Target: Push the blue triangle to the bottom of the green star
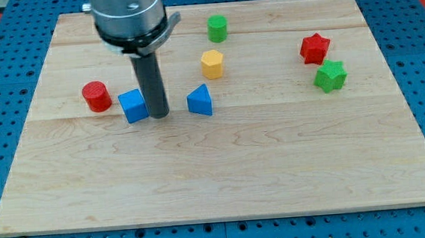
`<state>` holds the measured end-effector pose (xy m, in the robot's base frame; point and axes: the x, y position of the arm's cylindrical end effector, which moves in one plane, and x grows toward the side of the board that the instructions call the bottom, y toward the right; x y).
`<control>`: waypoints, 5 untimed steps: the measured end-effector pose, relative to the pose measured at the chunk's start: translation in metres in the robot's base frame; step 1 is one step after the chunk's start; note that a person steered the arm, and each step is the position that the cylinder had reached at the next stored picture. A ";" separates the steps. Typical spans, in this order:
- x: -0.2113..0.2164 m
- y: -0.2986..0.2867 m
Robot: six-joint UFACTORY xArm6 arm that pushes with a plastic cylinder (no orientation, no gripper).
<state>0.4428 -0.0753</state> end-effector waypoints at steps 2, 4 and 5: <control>-0.001 0.064; -0.032 0.070; -0.032 0.092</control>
<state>0.4103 0.0164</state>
